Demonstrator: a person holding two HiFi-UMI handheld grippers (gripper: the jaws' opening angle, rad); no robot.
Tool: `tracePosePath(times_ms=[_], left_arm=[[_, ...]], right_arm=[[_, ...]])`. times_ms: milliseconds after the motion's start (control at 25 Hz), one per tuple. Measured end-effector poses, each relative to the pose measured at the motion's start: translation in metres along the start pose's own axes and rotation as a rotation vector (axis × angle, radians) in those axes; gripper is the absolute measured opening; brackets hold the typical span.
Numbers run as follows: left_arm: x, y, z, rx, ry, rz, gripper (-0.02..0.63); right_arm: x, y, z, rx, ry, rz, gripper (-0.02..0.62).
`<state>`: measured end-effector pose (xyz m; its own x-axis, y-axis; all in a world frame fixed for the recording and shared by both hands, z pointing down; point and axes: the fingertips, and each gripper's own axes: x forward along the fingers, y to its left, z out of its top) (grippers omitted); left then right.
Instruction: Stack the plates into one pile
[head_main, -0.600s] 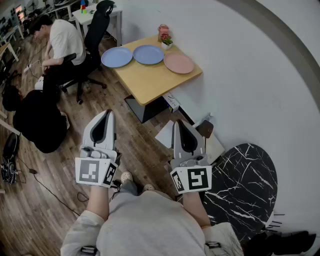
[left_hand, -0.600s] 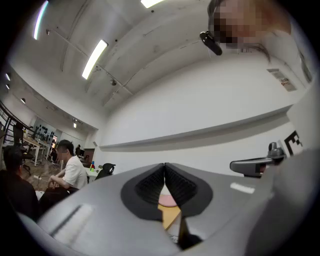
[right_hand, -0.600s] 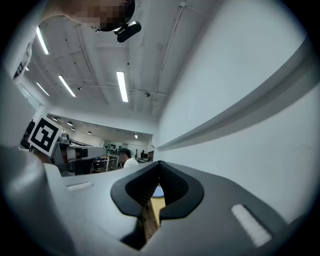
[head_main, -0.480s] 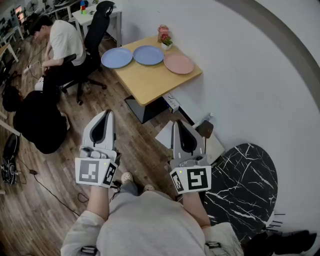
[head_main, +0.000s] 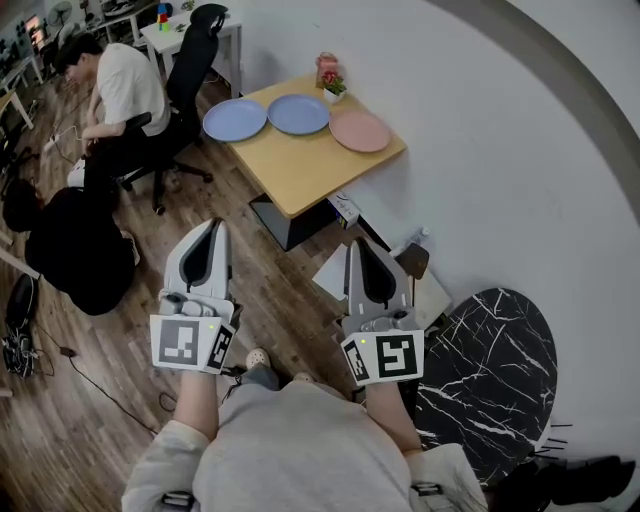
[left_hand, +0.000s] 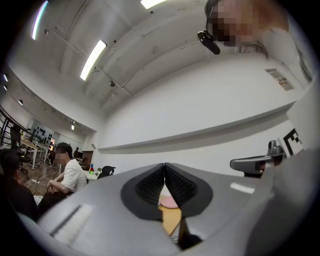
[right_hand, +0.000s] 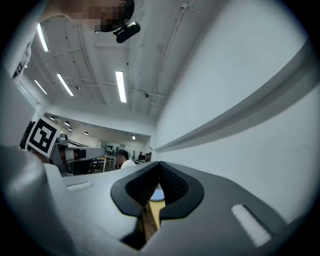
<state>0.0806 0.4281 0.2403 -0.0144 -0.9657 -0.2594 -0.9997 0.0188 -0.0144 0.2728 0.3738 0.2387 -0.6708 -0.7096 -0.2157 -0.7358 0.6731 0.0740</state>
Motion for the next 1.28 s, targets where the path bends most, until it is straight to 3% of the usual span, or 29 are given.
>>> tracePosePath(times_ms=[520, 960, 1280], left_arm=[[0.032, 0.067, -0.006, 0.001, -0.016, -0.013, 0.060], [0.048, 0.108, -0.017, -0.027, -0.012, -0.032, 0.060], [0.084, 0.122, -0.038, -0.023, 0.008, -0.043, 0.060]], right_arm=[[0.056, 0.010, -0.006, 0.016, -0.026, -0.061, 0.003], [0.091, 0.040, -0.023, 0.026, -0.012, -0.058, 0.003], [0.134, 0.026, -0.041, 0.028, 0.002, -0.053, 0.003]])
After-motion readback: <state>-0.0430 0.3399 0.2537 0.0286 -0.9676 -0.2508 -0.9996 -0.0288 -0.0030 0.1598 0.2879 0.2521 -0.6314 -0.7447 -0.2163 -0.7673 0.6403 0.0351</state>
